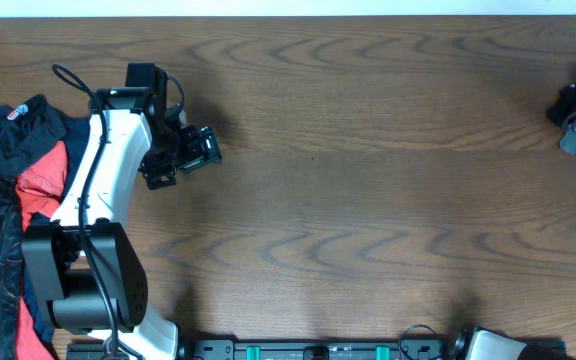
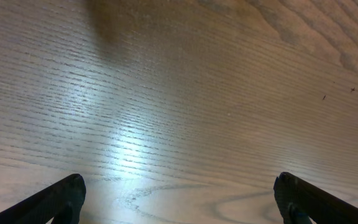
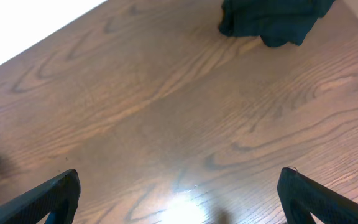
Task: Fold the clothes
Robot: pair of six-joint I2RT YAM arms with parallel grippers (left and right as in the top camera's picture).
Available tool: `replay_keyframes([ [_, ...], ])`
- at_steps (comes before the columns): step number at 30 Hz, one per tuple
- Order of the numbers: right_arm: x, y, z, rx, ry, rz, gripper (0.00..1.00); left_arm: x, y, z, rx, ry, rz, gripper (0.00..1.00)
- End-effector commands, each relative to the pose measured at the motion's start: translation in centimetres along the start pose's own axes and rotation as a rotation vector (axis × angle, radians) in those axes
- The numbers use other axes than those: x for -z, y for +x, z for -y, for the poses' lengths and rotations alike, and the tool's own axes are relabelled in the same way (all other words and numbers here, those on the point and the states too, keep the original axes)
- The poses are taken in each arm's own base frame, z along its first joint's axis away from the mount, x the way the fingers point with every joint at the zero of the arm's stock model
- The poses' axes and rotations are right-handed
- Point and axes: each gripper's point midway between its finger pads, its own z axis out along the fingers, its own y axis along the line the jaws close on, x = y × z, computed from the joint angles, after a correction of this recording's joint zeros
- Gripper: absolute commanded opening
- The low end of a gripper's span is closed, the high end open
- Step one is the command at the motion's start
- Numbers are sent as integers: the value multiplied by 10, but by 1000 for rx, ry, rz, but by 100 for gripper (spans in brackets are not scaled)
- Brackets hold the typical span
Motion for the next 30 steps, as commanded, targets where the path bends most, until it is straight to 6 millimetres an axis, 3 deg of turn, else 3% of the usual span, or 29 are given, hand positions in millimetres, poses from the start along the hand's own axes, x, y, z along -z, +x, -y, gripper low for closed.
replay_keyframes([
  [1,26,6,-2,-1,-26,69,99,1,-1,1,-17,0,-2,98],
  [14,95,34,1,10,-73,265,99,1,-1,1,-17,0,-2,98],
  [26,117,47,2,16,-90,331,99,1,-1,1,-17,0,-1,98],
  [30,124,55,-9,75,-156,329,99,1,-1,1,-17,0,-1,98],
])
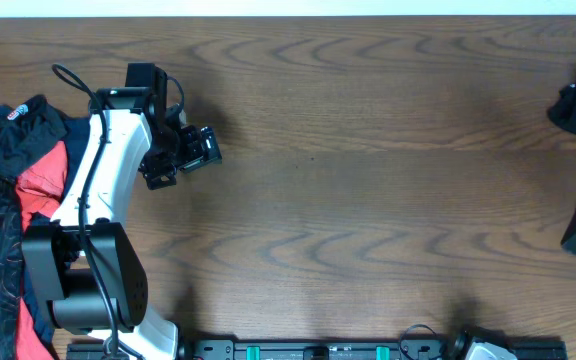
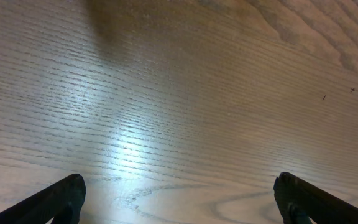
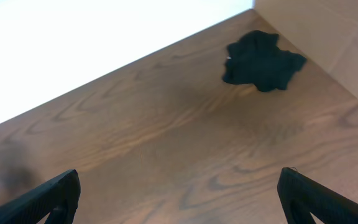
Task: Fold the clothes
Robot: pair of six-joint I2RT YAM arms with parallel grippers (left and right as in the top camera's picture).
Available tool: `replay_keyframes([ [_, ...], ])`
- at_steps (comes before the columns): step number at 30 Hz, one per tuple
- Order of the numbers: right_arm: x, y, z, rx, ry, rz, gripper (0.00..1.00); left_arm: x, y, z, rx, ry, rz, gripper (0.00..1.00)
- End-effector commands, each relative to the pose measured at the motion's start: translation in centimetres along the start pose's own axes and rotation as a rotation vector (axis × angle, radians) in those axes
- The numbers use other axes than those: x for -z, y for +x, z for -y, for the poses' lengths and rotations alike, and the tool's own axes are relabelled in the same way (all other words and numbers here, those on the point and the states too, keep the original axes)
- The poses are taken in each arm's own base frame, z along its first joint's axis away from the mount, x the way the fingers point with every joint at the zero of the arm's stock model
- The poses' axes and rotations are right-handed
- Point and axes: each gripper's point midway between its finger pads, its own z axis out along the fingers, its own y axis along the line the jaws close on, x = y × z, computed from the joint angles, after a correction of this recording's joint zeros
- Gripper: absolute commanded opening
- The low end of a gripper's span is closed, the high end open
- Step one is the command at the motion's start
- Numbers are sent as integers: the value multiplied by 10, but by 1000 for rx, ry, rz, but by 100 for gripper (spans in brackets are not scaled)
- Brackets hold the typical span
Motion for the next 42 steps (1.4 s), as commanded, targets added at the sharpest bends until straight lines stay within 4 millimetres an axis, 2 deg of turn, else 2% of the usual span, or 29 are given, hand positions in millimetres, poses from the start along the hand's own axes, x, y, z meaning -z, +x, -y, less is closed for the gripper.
replay_keyframes([
  [1,11,7,-13,42,-87,2,99,1,-1,1,-17,0,-1,98],
  [8,33,23,-33,142,-259,0,99,1,-1,1,-17,0,-1,98],
  [14,55,35,-30,178,-332,38,99,1,-1,1,-17,0,-1,98],
  [19,77,37,-28,186,-421,149,99,1,-1,1,-17,0,-1,98],
  [24,80,40,-26,168,-478,290,99,1,-1,1,-17,0,-1,98],
  [28,68,53,-26,156,-521,379,99,1,-1,1,-17,0,-1,98],
  [30,53,62,-28,154,-537,405,99,1,-1,1,-17,0,-1,98],
  [37,-17,86,-41,146,-554,460,99,1,-1,1,-17,0,-1,98],
  [42,-70,113,-51,152,-582,460,99,1,-1,1,-17,0,-1,98],
])
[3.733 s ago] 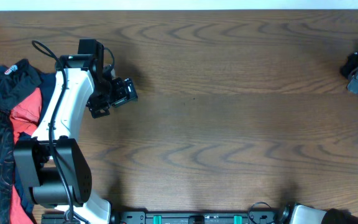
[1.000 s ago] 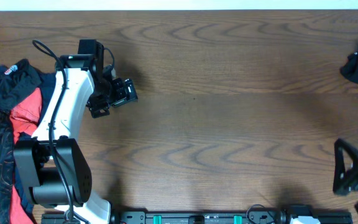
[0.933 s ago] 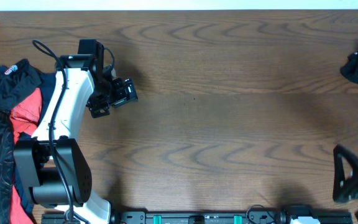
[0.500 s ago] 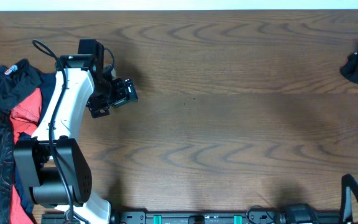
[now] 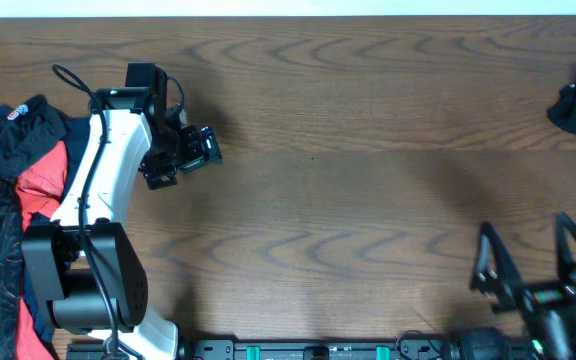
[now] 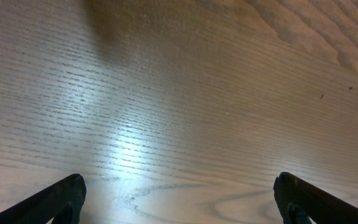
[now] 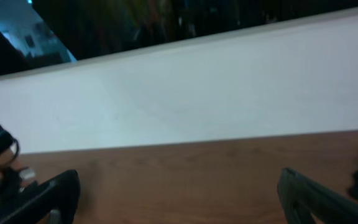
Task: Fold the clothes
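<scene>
A heap of black and red clothes [image 5: 8, 200] lies at the table's left edge. A dark folded garment sits at the far right edge, and shows as a dark patch in the right wrist view. My left gripper [image 5: 196, 150] hangs open over bare wood to the right of the heap, its fingertips [image 6: 64, 193] wide apart with nothing between them. My right gripper [image 5: 528, 262] is open near the front right corner, raised and looking level across the table, fingers [image 7: 55, 193] empty.
The brown wooden table [image 5: 368, 180] fills the view. A white wall [image 7: 197, 93] stands behind its far edge. The left arm's white body [image 5: 98, 180] lies over the edge of the heap.
My right gripper has moved from the right edge to the front right corner, pulled back and tilted up to face level. The left arm has not moved.
My right gripper stood open beside the dark garment at the far right. Then it was lower along the right edge, away from the garment. Now it is at the front right corner. The left gripper stayed open over bare wood throughout.
</scene>
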Robot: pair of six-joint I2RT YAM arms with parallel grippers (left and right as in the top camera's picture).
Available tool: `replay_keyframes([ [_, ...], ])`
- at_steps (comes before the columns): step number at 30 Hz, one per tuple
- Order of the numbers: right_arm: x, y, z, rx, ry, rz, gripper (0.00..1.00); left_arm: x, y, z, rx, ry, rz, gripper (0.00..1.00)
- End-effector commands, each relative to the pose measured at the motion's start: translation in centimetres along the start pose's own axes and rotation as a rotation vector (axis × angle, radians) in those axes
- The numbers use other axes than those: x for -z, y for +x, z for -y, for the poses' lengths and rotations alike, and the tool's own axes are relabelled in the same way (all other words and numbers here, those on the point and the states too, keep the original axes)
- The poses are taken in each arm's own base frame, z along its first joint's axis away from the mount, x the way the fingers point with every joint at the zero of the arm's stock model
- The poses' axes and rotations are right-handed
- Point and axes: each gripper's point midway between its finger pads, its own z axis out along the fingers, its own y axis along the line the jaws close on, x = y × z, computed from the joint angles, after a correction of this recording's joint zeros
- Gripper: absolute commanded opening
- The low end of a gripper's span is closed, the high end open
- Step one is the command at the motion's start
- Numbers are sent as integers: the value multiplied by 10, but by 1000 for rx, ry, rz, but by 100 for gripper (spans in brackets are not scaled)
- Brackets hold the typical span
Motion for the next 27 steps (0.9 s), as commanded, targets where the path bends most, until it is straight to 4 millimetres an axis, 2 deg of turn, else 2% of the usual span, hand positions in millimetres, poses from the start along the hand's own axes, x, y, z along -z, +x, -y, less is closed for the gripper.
replay_keyframes([
  [1,-12,33,-1,-10,-52,-19,99,1,-1,0,-14,-6,1,98],
  [5,-29,75,7,-30,-59,-36,99,1,-1,0,-15,-6,1,98],
  [9,-39,109,16,-51,-50,-71,99,1,-1,0,-14,-6,1,98],
  [19,-54,197,39,-63,6,-239,99,1,-1,0,-14,-6,1,98],
  [23,-57,214,43,-65,12,-259,99,1,-1,0,-15,-6,1,98],
  [27,-58,215,44,-22,5,-254,99,1,-1,0,-14,-6,1,98],
])
